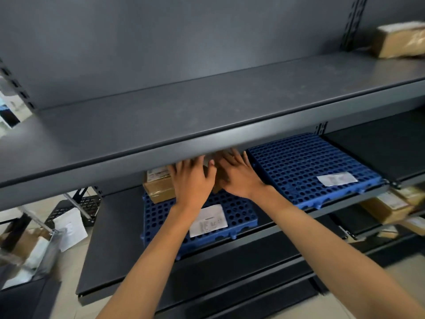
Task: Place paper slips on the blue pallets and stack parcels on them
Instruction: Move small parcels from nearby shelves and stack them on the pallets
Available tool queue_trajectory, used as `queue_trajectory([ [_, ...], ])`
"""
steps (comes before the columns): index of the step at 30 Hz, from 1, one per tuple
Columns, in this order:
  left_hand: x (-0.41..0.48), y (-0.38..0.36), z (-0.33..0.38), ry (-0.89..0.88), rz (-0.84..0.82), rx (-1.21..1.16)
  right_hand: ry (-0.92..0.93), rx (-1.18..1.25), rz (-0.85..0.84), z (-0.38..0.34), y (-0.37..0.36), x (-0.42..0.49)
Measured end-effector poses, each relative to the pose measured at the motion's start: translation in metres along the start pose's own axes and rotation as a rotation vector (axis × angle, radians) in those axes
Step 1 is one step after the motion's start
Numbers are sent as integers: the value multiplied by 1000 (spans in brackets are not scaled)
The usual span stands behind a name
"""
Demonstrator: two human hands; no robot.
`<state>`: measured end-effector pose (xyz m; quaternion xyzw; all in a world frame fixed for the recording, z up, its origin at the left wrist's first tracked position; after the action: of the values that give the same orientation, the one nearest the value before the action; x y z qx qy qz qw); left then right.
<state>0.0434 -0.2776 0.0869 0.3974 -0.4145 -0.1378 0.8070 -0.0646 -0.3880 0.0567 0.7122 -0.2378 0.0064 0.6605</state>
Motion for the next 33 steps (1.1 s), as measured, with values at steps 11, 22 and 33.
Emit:
queue_trajectory([
  [11, -51, -41, 198, -121, -89, -301, -45, 38, 211, 115, 79, -147],
  [22, -150, -126, 487, -522, -507, -543, -617, -178, 235, 289, 192, -417],
  [33, -174, -228, 752, -602, -562, -611, -798, -254, 222, 486, 273, -566],
])
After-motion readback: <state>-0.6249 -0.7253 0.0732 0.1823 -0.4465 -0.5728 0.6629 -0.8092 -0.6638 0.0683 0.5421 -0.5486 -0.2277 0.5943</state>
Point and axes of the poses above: each hand's wrist, its own x-axis towards the middle knuckle, its own y-axis out of the back of the hand, z = x × y, the point moved 2 cm from there along x, towards the middle knuckle, and after that the axes turned 14 degrees about y, right-handed, at the moved point
